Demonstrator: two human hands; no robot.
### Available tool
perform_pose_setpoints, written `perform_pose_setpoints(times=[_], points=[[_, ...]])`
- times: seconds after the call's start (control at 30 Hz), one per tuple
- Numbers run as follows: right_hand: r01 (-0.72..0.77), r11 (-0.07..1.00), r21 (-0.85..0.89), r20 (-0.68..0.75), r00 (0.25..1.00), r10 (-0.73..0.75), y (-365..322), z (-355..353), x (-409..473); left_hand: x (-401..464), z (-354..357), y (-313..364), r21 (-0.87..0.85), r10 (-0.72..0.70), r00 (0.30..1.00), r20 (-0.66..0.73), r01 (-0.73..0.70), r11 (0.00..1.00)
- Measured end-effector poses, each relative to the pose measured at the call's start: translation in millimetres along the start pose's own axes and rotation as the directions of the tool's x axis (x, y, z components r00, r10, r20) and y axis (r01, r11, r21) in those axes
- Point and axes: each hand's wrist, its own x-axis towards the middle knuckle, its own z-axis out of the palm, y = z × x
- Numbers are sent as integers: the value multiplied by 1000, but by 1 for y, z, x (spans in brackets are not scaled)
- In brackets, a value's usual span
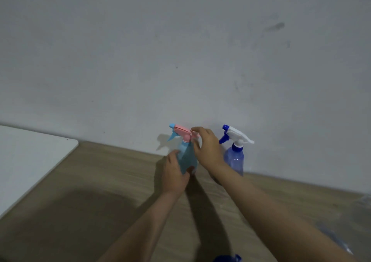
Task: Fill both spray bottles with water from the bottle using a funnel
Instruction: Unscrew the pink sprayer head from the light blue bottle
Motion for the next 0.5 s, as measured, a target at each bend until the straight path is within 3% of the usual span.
perform_pose_setpoints(times=[0.17,0.33,0.5], points=[[-245,915,320,14,967,254,3,9,5,8,2,0,-43,-3,1000,21,4,999],[-237,884,404,72,971,227,-8,0,-5,-1,-11,-3,-47,-9,1000,23,10,999],[-220,871,440,38,973,227,-18,-17,-24,-28,-46,10,9,75,996,54,-76,997]])
